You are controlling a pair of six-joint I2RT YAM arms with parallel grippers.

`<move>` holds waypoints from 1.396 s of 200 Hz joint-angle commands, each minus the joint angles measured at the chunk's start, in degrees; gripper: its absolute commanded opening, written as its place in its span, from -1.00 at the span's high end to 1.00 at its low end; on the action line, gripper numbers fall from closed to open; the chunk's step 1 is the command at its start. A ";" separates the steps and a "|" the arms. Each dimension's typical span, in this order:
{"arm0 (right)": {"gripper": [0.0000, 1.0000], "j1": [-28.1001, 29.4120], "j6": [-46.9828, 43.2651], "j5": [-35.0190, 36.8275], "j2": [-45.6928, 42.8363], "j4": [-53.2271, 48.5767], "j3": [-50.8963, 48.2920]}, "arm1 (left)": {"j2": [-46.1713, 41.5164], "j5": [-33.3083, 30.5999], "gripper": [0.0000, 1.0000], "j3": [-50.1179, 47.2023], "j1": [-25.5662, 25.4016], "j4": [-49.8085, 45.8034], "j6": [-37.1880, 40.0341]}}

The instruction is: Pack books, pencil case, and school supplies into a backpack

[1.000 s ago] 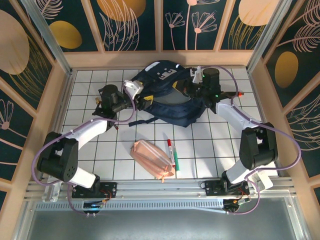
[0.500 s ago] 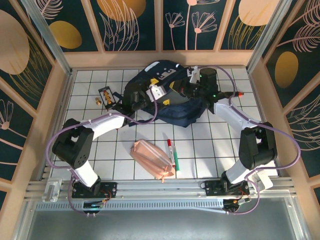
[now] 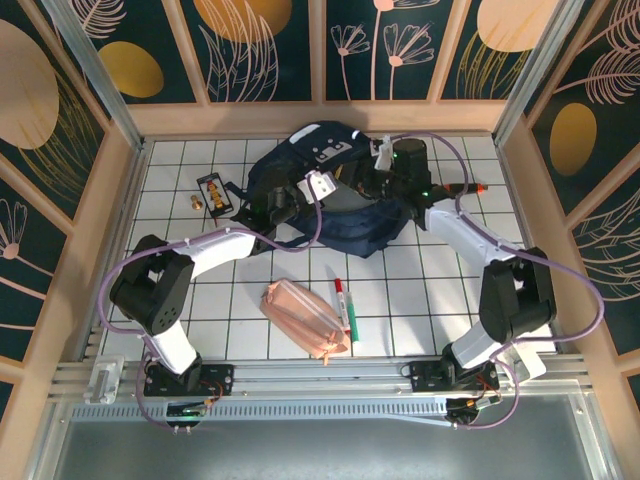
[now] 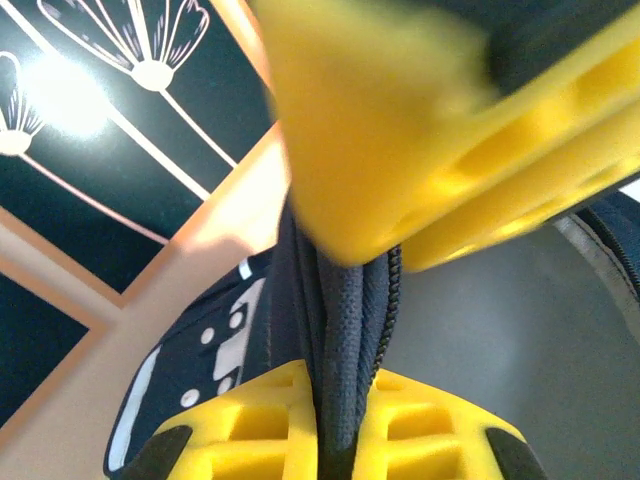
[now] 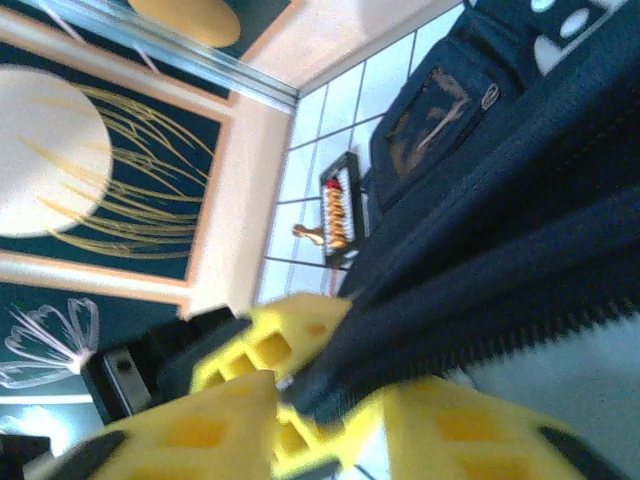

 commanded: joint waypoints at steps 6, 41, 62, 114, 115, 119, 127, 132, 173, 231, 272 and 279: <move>0.08 0.38 -10.98 5.25 -8.64 -8.65 -3.20 | 0.22 -1.13 1.00 1.62 1.39 2.90 -4.72; -0.16 4.84 -16.53 7.10 -16.53 -16.30 -12.32 | 1.26 2.33 1.00 3.68 3.24 2.84 -10.19; -0.17 11.49 -17.76 9.73 -20.05 -19.26 -16.99 | 2.03 3.74 1.00 4.35 4.28 2.76 -11.40; -0.48 27.29 -28.42 13.18 -12.97 -25.01 -14.63 | 1.16 7.38 1.00 2.19 7.40 5.82 -15.50; -0.48 27.41 -28.72 13.26 -12.57 -25.10 -14.37 | 1.13 7.38 1.00 2.13 7.49 5.87 -15.50; -0.49 28.02 -29.62 13.59 -11.12 -25.65 -13.26 | 0.94 7.45 1.00 2.00 7.54 5.86 -15.65; -0.49 28.92 -31.38 14.29 -8.24 -26.42 -11.57 | 0.67 7.91 1.00 1.85 7.78 5.75 -16.00; -0.49 29.36 -32.30 14.73 -6.57 -26.75 -10.56 | 0.61 8.22 1.00 1.80 7.92 5.54 -16.18; -0.49 30.79 -37.24 14.39 4.14 -27.30 -6.04 | -0.76 8.27 1.00 0.61 8.51 4.51 -16.21; -0.33 31.00 -38.19 15.10 12.04 -25.52 -7.16 | -2.89 8.44 1.00 -1.45 9.08 4.95 -16.74; -0.06 32.25 -38.07 16.86 13.71 -26.04 -6.22 | -2.52 8.70 1.00 -1.02 9.08 5.28 -17.11; 0.02 32.44 -37.96 17.17 13.91 -26.06 -6.12 | -2.39 8.70 1.00 -0.88 9.08 5.30 -17.18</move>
